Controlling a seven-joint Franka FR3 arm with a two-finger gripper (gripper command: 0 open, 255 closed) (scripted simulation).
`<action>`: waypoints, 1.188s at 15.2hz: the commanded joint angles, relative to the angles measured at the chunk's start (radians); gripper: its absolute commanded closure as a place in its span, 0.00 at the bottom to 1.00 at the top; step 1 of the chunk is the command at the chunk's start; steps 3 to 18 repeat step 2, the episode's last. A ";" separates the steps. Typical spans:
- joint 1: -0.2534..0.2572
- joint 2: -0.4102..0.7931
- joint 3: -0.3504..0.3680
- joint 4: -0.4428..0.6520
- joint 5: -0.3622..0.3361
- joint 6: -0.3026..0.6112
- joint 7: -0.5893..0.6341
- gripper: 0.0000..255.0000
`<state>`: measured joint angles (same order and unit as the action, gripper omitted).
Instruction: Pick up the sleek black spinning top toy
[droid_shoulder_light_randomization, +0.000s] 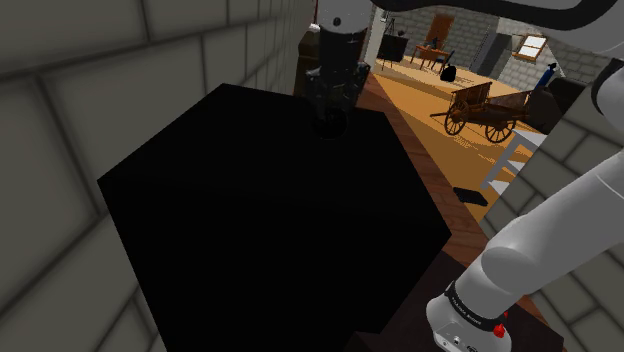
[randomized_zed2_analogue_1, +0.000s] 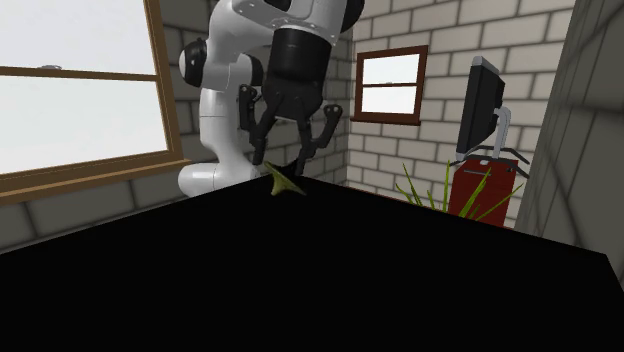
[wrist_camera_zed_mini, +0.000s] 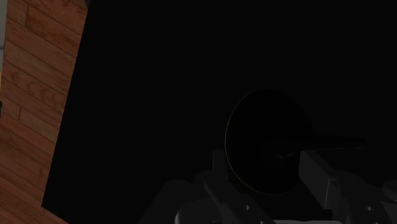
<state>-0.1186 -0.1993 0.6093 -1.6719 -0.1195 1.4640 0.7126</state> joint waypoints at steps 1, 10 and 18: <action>-0.001 0.009 0.003 0.028 -0.005 -0.020 0.001 1.00; -0.001 0.009 0.003 0.028 -0.005 -0.020 0.001 1.00; -0.001 0.009 0.003 0.028 -0.005 -0.020 0.001 1.00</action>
